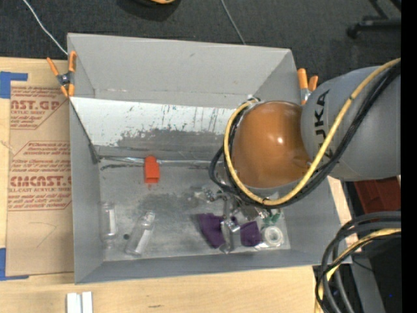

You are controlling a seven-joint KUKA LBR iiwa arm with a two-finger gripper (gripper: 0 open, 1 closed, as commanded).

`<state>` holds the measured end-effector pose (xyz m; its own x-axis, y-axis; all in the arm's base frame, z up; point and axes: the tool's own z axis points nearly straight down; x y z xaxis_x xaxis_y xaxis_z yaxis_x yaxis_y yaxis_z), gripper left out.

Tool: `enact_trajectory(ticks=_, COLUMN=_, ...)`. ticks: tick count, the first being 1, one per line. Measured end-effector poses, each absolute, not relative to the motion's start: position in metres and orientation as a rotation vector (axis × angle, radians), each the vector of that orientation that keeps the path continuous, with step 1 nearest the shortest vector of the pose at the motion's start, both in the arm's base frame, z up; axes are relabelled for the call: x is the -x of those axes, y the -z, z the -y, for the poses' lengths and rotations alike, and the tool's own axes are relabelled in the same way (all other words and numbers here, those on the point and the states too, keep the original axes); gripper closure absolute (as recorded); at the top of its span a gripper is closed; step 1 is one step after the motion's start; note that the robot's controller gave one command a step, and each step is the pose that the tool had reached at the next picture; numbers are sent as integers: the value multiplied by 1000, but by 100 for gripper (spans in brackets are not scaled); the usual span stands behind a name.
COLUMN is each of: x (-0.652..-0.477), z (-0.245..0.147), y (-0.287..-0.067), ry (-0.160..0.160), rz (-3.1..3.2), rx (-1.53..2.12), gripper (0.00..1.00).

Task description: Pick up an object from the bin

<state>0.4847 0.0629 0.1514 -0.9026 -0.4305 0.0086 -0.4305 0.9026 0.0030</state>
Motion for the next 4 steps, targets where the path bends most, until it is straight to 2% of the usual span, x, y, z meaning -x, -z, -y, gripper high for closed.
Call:
enact_trajectory(ticks=1, x=-501, z=-63, y=-129, ry=6, rz=3023, rx=-846, gripper=0)
enact_trajectory(ticks=2, x=-483, z=-16, y=-118, ry=1, rz=3130, rx=-133, gripper=0)
enact_trajectory(ticks=3, x=-511, z=16, y=-82, ry=9, rz=2966, rx=-1031, gripper=100)
enact_trajectory(ticks=4, x=-511, z=16, y=-82, ry=10, rz=2966, rx=-1032, gripper=100)
